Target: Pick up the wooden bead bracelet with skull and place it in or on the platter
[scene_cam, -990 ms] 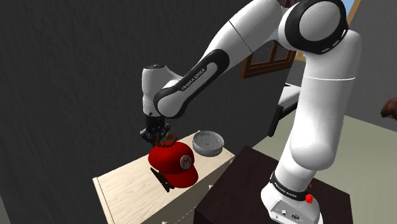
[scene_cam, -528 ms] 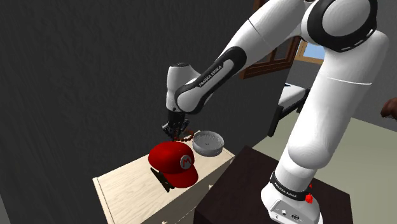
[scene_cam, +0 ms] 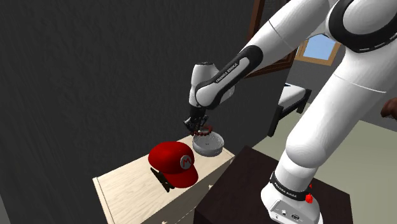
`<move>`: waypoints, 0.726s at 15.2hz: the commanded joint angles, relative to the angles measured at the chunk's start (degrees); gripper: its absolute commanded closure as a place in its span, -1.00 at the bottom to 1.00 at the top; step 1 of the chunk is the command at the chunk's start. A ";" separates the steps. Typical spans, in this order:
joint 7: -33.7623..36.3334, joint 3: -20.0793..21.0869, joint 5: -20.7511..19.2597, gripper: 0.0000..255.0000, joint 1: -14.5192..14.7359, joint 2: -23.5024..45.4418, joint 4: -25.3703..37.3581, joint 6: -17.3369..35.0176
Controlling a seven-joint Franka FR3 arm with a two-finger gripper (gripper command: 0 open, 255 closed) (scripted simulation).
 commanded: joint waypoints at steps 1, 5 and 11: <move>-3.84 -2.17 0.36 1.00 -1.25 -1.80 -2.29 0.49; -7.21 -4.32 0.22 1.00 -2.55 -1.95 -4.51 2.52; -6.73 -4.11 -0.44 1.00 -2.80 3.11 -5.39 8.45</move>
